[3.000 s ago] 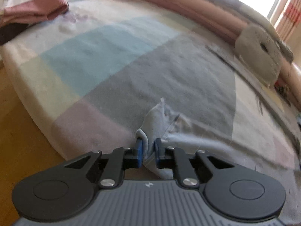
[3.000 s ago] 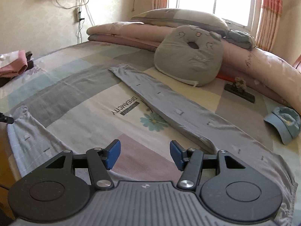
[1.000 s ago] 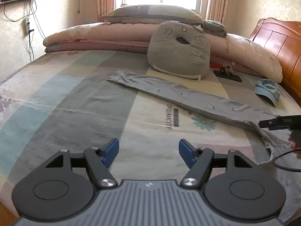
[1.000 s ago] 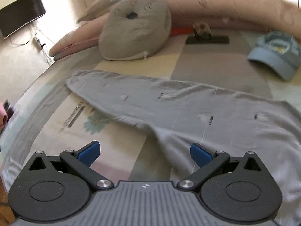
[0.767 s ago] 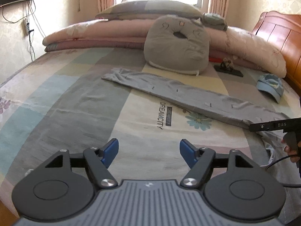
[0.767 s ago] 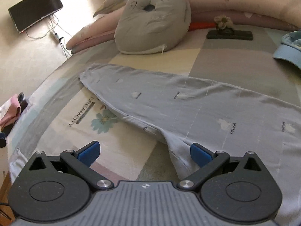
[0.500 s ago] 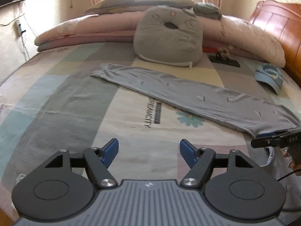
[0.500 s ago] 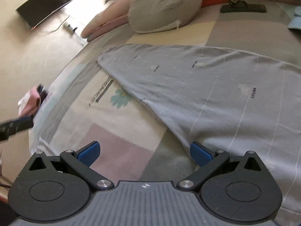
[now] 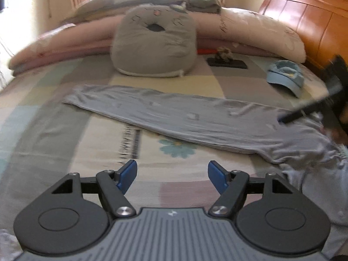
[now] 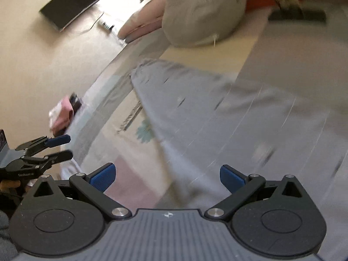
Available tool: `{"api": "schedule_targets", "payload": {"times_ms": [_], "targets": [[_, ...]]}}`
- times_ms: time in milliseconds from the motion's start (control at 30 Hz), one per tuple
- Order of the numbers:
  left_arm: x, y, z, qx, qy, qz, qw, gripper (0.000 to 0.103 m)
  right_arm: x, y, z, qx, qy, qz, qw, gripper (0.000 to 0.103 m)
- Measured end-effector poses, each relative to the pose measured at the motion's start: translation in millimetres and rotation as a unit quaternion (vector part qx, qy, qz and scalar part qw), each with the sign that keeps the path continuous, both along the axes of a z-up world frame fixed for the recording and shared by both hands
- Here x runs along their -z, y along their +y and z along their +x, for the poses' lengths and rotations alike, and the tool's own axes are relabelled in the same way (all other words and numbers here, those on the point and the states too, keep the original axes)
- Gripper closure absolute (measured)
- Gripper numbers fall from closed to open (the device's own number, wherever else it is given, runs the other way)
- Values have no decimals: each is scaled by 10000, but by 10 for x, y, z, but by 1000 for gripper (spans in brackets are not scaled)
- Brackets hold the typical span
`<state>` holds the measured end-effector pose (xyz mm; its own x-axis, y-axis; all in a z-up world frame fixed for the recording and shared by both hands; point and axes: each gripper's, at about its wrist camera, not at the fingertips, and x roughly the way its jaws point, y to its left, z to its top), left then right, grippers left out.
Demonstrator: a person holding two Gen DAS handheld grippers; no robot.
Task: Fold clothes
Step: 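Move the open right tool over the grey pants leg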
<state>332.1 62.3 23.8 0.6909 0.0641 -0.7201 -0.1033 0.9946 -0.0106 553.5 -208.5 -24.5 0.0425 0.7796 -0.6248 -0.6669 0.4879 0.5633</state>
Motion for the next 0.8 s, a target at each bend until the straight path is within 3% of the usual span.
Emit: {"api": "schedule_targets", "payload": {"times_ms": [167,333,467,567,800], "targets": [[132,-113,274,476,266,-580,9968,30,-17,-125,779,-646,22,-502,9966,0],[141,-328,473,778,206,-838,9932,28,103,-233,1387,-1090,469,-811,9896,0],[206,-436,561,1069,447,-1020,9880,28,275,-275,1685,-1245,849,-906,9844,0],[261,-527,594,1157,580,-839,9880,28,368,-333,1796,-1301,1177,-557,9829,0],[329,-570,650,1155,734,-916,9864,28,553,-264,1986,-1415,1828,355,9723,0]]}}
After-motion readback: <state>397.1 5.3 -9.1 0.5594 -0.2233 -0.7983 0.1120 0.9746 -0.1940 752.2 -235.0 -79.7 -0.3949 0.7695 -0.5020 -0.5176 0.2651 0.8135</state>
